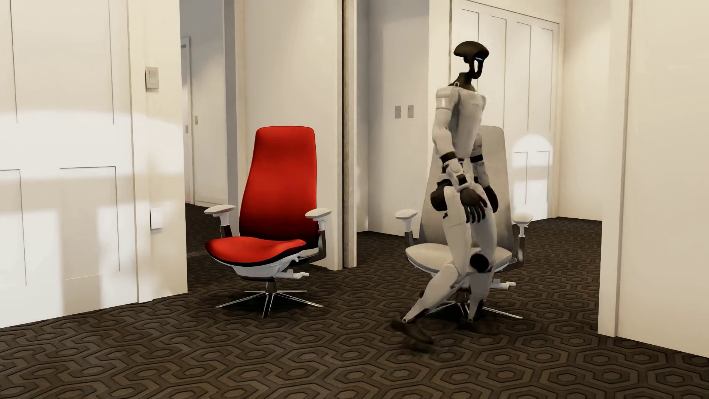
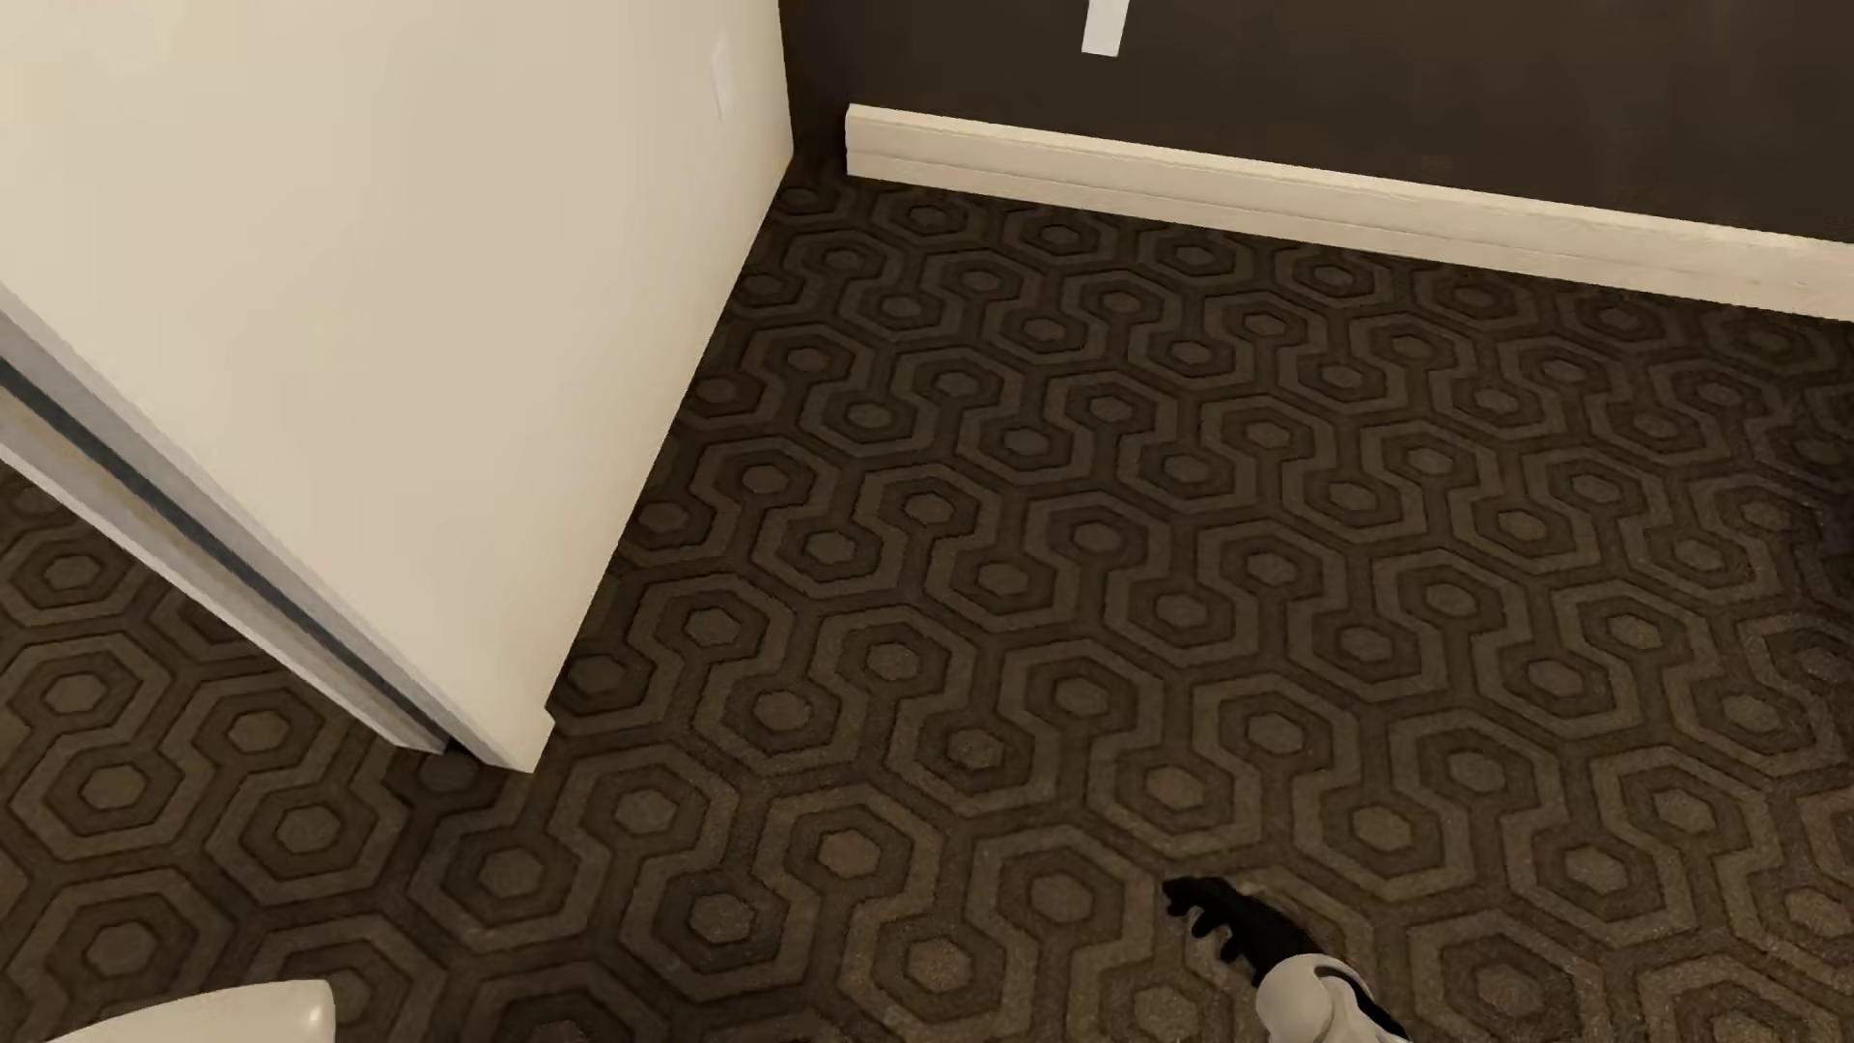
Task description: Take a seat on the dark gray chair
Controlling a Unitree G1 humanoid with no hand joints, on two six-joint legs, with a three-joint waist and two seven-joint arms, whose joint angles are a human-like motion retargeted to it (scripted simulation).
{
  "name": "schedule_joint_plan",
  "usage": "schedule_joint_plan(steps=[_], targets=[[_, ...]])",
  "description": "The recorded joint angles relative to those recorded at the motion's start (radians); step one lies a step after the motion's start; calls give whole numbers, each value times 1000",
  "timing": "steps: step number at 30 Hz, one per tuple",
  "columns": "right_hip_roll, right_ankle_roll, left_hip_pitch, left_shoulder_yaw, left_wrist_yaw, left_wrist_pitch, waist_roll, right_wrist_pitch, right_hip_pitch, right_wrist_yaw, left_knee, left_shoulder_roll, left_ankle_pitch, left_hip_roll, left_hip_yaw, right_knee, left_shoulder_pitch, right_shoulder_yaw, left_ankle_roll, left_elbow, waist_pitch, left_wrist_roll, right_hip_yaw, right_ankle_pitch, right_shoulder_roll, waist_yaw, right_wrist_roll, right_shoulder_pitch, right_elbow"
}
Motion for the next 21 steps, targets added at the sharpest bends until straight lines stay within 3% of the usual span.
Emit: schedule_joint_plan(steps=[1, 2, 3, 5, 6, 7, 8, 9, 10, 12, 13, 14, 15, 16, 17, 18, 20, 21], targets=[[-30, 47, 57, 36, 31, 61, 1, 6, 39, 9, -23, -13, -25, -21, 20, -19, -3, -6, 21, 16, 16, 16, -39, 2, -42, 4, 34, -14, 30], [-18, 70, 39, 53, -34, -24, 18, -5, 69, 39, 14, -19, -55, -10, 55, -62, 11, -22, 48, -3, 14, -19, -89, -10, -87, 11, 18, -33, 41], [-68, 94, 131, 90, -61, -43, -11, -17, 159, 43, -63, -17, -37, -78, 105, -102, 26, -31, 93, 3, 44, 20, -197, -36, -115, 0, 2, -37, 42], [-37, 48, 54, 18, -58, -48, 26, -12, 214, 17, -20, -36, -40, -66, 109, -265, 35, -86, 120, 27, -3, -5, -256, 40, -167, 14, 5, -22, 24], [-27, 31, 54, 0, -44, -44, 23, -16, 241, -6, -31, -44, -33, -77, 120, -351, 23, -97, 121, 29, 7, -18, -282, 87, -176, 26, 41, -22, 19], [-23, 23, 46, 18, -2, -47, 12, -9, 231, -43, -54, -43, -27, -90, 120, -426, 5, -75, 121, 20, 25, -16, -259, 100, -159, 22, 63, -44, 25], [-18, -5, 9, 26, -5, -22, 14, 25, 202, -68, -24, -46, -26, -89, 117, -464, -7, -70, 113, -2, 42, -24, -243, 93, -152, 30, 72, -50, 25], [-34, -5, -62, -14, -22, -76, 28, -25, 151, -113, 74, -70, -55, -72, 95, -439, -45, -38, 82, 17, 81, -36, -223, 93, -146, 29, 71, -77, 52], [-59, 11, -174, -47, -6, -78, 38, -47, 72, -105, 230, -65, -73, -28, 49, -384, -77, -30, 31, 5, 111, -47, -197, 82, -138, 27, 89, -93, 59], [-134, 84, -358, -77, -15, -64, 29, -34, -100, -79, 469, -44, -108, 33, -15, -209, -124, -13, 1, -56, 174, -16, -188, 36, -123, 24, 55, -113, 65], [-169, 104, -412, -86, -2, -82, 26, -29, -205, -65, 504, -37, -117, 34, -30, -96, -161, 2, -3, -76, 204, -19, -169, 15, -123, 15, 42, -128, 67], [-188, 122, -465, -98, -26, -69, 34, -30, -317, -45, 530, -30, -100, 19, -79, 1, -192, 7, 6, -96, 221, 25, -112, 0, -127, 15, 19, -128, 62], [-196, 130, -496, -117, 18, -78, 35, -39, -405, -51, 562, -34, -147, 8, -133, 84, -221, 14, -16, -138, 248, -3, -54, -19, -130, 12, 16, -127, 54], [-197, 129, -537, -135, 37, -86, 35, -38, -527, -56, 617, -29, -235, -9, -149, 204, -262, 18, 16, -159, 269, 7, 1, -33, -135, 10, 7, -123, 32], [-208, 139, -626, -139, 28, -81, 38, -2, -641, -45, 730, -20, -265, -26, -160, 314, -292, 5, 32, -203, 283, 27, 42, -60, -142, 10, -25, -118, 18], [-254, 177, -728, -160, 51, -80, 51, -13, -718, -44, 866, -25, -283, -42, -180, 410, -344, -23, -7, -226, 313, 43, 78, -98, -150, 4, -35, -116, -1], [-297, 208, -817, -196, 105, -62, 39, 12, -845, -124, 1076, -6, -387, -21, -157, 606, -422, -58, -24, -291, 384, 58, 136, -174, -134, 14, 2, -88, -40], [-280, 195, -862, -194, 140, -50, 26, 21, -905, -176, 1186, 17, -429, 9, -175, 697, -445, -46, -62, -328, 406, 61, 164, -204, -119, 14, 26, -83, -59]])
